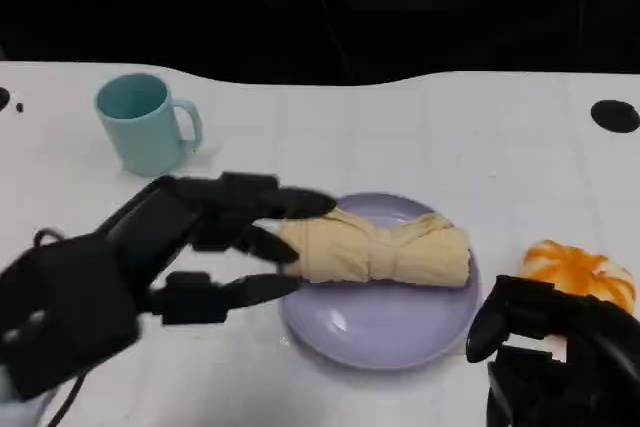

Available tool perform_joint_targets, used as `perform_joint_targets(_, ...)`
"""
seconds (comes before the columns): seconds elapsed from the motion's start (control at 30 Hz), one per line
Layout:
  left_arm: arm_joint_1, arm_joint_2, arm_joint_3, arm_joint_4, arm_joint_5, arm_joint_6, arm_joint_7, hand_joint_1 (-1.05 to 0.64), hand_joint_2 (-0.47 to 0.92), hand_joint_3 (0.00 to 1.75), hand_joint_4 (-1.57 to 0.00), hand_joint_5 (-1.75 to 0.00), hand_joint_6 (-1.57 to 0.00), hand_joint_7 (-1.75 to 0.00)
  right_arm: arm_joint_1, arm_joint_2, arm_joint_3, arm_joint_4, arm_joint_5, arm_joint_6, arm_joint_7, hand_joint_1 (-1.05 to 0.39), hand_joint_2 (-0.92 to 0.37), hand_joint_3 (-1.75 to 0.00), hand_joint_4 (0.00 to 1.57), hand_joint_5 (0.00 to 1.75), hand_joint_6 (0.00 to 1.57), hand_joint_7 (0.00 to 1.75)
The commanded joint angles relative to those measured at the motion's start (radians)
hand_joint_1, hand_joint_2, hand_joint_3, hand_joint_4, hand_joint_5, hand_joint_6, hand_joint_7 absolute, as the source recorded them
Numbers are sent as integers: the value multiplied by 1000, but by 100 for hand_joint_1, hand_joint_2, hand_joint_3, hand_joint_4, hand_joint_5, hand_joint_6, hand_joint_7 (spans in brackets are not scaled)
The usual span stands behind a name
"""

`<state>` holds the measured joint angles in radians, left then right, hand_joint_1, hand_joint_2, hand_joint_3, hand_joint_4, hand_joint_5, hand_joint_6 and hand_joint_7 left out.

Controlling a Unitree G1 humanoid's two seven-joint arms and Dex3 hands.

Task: Grasp the towel on the left side of the plate with the left hand and place it into the plate.

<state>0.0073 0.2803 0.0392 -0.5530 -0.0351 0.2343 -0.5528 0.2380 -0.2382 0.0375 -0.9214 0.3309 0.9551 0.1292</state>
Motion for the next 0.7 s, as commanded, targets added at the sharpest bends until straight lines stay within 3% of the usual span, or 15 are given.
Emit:
perform_joint_targets(0.03, 125, -34, 90, -105, -154, 72, 55, -29, 92, 34, -91, -73, -99, -17, 3, -12, -6, 12, 3, -21, 15, -4, -51, -132, 74, 175, 63, 160)
perform_joint_targets(0.27, 311, -125, 193, -241, -451, 229, 179, -29, 92, 39, -83, -108, -108, -25, 4, -13, -6, 24, 1, -31, 25, -4, -50, -133, 73, 175, 63, 160)
perform_joint_targets(0.43, 404, -137, 192, -266, -516, 236, 231, -28, 88, 61, -77, -130, -80, -97, 5, -20, -15, 43, 1, -52, 44, -4, -50, -134, 73, 175, 63, 160)
perform_joint_targets(0.53, 431, -155, 146, -226, -466, 174, 238, -28, 82, 72, -78, -139, -74, -126, 12, -28, -25, 56, 1, -69, 58, -3, -50, -133, 72, 175, 62, 159)
perform_joint_targets(0.7, 451, -182, 89, -156, -418, 95, 244, -29, 77, 76, -80, -149, -72, -139, 34, -38, -46, 77, 2, -115, 84, -1, -53, -133, 72, 175, 62, 160)
